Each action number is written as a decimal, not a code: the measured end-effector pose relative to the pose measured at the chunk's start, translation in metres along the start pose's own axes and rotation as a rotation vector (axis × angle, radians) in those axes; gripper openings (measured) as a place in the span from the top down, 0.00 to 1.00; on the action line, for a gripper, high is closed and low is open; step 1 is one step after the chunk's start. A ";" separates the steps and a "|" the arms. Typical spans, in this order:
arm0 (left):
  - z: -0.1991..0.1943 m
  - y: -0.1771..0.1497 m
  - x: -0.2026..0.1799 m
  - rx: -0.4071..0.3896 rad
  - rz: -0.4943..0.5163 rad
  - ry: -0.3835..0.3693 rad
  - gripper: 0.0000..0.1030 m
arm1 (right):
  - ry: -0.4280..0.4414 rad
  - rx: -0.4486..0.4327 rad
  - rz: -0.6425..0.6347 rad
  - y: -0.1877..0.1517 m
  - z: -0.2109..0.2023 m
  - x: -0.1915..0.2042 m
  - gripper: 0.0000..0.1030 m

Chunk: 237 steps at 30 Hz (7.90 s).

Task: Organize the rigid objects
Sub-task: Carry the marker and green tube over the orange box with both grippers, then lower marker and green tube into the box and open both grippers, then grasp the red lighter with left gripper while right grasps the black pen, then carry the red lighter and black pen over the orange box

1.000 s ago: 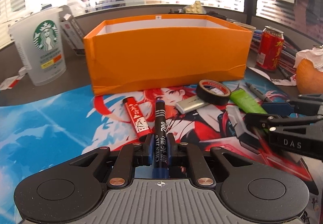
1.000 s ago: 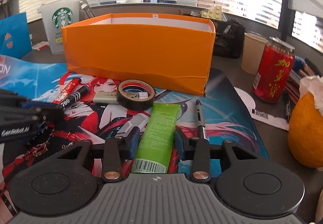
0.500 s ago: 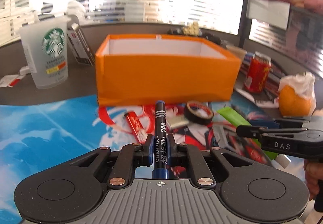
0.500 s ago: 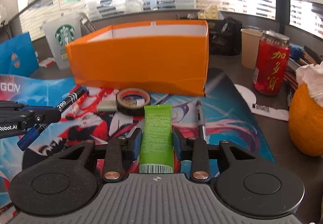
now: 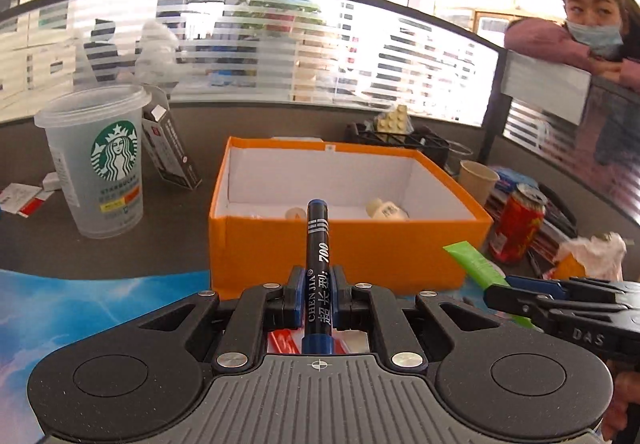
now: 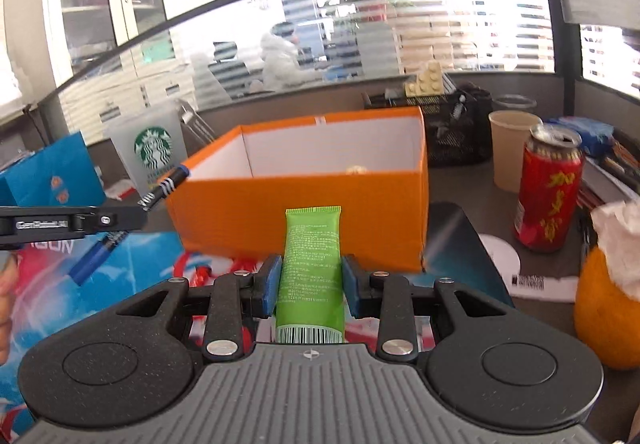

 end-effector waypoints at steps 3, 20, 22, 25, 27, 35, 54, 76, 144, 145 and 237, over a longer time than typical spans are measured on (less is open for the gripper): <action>0.004 0.017 0.004 -0.014 0.011 0.008 0.90 | 0.011 -0.027 -0.007 0.015 0.002 0.003 0.71; 0.097 0.099 0.040 0.071 -0.037 0.080 0.90 | 0.075 -0.026 -0.002 0.135 0.089 0.025 0.71; 0.105 0.099 0.042 0.086 -0.039 0.081 0.90 | 0.061 -0.016 -0.025 0.137 0.098 0.029 0.71; 0.115 0.095 0.045 0.105 -0.042 0.083 0.90 | 0.053 0.004 -0.030 0.136 0.111 0.032 0.71; 0.121 0.091 0.048 0.120 -0.051 0.083 0.90 | 0.051 0.016 -0.029 0.134 0.118 0.032 0.71; 0.133 0.085 0.062 0.149 -0.067 0.093 0.90 | 0.038 0.067 -0.022 0.127 0.137 0.033 0.71; 0.156 0.070 0.069 0.207 -0.100 0.107 0.90 | 0.003 0.203 -0.064 0.111 0.184 0.053 0.70; 0.173 0.057 0.076 0.247 -0.113 0.127 0.89 | -0.043 0.224 -0.150 0.098 0.196 0.059 0.70; 0.075 0.094 0.051 -0.029 -0.061 0.140 0.18 | -0.035 0.068 -0.086 0.119 0.102 0.031 0.61; 0.068 0.093 0.051 -0.034 -0.064 0.140 0.13 | -0.032 0.059 -0.081 0.120 0.097 0.031 0.61; 0.008 -0.044 0.027 0.050 -0.056 0.171 0.84 | -0.084 0.045 -0.136 -0.032 0.007 -0.006 0.91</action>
Point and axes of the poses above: each gripper's, at about its wrist camera, not at the fingertips, and z roughly the way its jaws point, x to its left, y to its top, the point moved 3 cm from there along z, roughly the way its jaws point, and after that the axes turned 15 degrees about -y, right-handed, at the moved point
